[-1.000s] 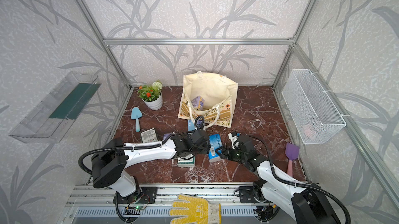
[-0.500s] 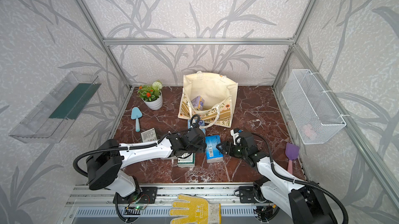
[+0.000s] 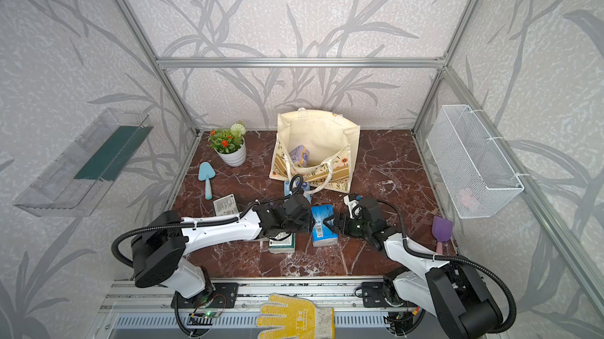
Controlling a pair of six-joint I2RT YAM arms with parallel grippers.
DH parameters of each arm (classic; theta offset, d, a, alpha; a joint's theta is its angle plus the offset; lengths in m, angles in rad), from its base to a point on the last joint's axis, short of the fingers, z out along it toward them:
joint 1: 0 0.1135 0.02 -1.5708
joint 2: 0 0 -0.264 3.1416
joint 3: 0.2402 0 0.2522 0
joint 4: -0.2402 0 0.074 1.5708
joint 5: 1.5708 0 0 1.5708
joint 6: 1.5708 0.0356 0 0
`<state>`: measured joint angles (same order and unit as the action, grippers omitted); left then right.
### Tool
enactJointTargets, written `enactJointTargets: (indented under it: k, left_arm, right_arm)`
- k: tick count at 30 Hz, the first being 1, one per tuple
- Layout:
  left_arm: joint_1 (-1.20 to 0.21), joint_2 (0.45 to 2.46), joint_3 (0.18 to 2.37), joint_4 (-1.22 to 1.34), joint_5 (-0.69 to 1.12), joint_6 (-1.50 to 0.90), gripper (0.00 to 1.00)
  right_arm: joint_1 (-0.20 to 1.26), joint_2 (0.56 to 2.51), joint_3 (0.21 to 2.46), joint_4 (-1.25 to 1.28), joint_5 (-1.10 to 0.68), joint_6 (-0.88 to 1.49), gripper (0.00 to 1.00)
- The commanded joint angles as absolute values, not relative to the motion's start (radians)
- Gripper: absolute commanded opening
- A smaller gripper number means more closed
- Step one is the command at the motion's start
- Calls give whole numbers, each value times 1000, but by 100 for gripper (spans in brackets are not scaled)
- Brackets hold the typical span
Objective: Put tissues into the canvas bag
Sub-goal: Pick up the pack of facial tissues from the center of the board.
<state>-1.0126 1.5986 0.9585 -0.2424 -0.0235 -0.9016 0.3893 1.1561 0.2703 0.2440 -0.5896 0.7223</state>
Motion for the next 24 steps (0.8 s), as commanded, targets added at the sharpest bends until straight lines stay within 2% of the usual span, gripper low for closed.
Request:
enactJointTargets:
  k: [1, 15, 24]
  left_arm:
    - [-1014, 1615, 979, -263, -30, -922, 49]
    - [-1008, 1655, 974, -299, -43, -940, 48]
    - [-1000, 1647, 947, -304, -52, -948, 48]
  right_arm:
    - [394, 1217, 242, 344, -616, 745, 82]
    - [463, 1313, 238, 458, -600, 768, 82]
    - [490, 1334, 253, 484, -588, 796, 77]
